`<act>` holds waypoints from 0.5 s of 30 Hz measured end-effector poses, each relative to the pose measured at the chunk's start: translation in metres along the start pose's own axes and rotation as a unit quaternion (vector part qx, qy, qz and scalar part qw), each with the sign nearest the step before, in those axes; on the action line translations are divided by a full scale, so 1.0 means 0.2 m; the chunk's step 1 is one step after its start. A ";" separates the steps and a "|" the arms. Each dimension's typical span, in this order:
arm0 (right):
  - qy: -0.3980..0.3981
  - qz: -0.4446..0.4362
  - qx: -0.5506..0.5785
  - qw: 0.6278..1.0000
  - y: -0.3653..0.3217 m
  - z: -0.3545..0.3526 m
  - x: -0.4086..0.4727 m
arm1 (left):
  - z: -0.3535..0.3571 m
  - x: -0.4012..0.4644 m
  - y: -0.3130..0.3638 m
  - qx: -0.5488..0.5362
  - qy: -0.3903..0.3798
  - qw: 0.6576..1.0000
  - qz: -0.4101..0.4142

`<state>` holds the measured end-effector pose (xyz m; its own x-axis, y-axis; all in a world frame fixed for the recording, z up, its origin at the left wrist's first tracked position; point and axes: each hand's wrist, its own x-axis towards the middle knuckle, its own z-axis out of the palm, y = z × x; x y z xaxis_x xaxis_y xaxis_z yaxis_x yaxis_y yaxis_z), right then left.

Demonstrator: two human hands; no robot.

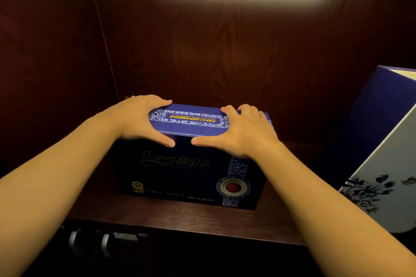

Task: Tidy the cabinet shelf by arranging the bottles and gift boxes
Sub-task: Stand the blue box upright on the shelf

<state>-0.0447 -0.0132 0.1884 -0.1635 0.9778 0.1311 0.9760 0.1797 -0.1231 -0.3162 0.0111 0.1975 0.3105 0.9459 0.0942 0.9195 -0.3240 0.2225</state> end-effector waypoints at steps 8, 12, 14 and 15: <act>0.006 -0.005 0.011 1.000 -0.01 -0.01 0.00 | 0.02 0.02 -0.03 -0.001 -0.001 1.000 -0.005; 0.004 -0.008 0.017 1.000 0.00 -0.01 -0.01 | 0.02 0.00 -0.02 -0.002 0.003 1.000 -0.015; 0.003 -0.009 0.021 1.000 0.00 -0.01 -0.01 | 0.03 -0.01 -0.02 -0.005 0.005 1.000 -0.019; 0.003 -0.009 0.022 1.000 0.00 -0.01 -0.01 | 0.03 -0.01 -0.02 -0.005 0.005 1.000 -0.019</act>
<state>-0.0441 -0.0155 0.1902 -0.1803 0.9737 0.1391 0.9656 0.2022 -0.1633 -0.3196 0.0107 0.1913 0.2731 0.9572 0.0957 0.9280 -0.2884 0.2358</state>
